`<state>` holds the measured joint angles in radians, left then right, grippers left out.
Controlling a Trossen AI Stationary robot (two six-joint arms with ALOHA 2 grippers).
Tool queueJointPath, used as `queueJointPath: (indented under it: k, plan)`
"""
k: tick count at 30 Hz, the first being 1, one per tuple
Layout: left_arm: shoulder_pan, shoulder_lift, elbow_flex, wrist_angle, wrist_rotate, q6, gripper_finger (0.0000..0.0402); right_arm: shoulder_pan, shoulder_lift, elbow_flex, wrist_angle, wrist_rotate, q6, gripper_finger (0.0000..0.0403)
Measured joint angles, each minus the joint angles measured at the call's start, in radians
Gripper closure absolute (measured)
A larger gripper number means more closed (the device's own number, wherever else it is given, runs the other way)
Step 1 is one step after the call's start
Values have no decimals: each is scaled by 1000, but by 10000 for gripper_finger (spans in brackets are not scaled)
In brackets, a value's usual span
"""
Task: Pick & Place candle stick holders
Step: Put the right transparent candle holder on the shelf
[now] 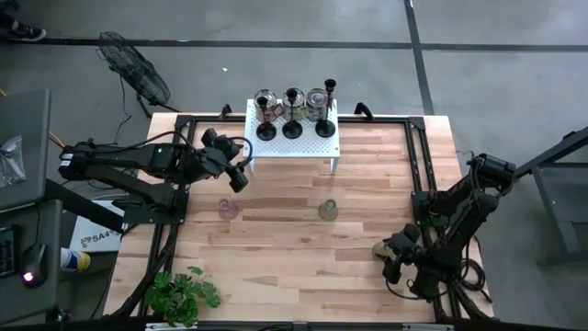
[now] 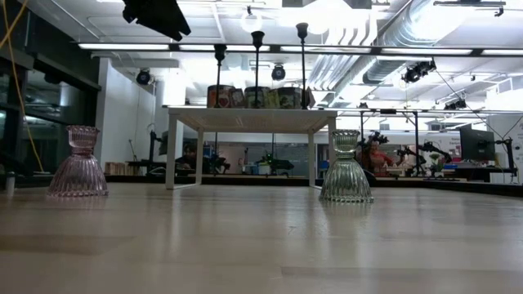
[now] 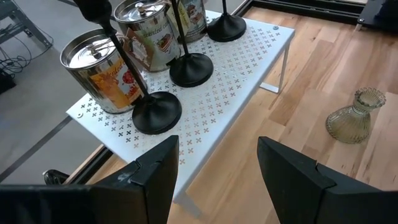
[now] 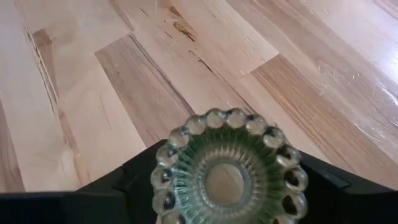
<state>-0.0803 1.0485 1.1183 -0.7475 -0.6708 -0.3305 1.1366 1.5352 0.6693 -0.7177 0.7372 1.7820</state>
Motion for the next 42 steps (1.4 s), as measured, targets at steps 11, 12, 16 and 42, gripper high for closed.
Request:
queueJointPath:
  k: [11,12,16,42]
  plan:
    - [0,0,0,0,3,0,190,0,-1,0,0,34,-2,219]
    - [0,0,0,0,3,0,190,0,-1,0,0,35,-2,224]
    - [0,0,0,0,3,0,190,0,-2,0,-1,46,-2,244]
    - [0,-8,0,-2,-3,-1,190,-240,-196,14,4,-49,-260,266]
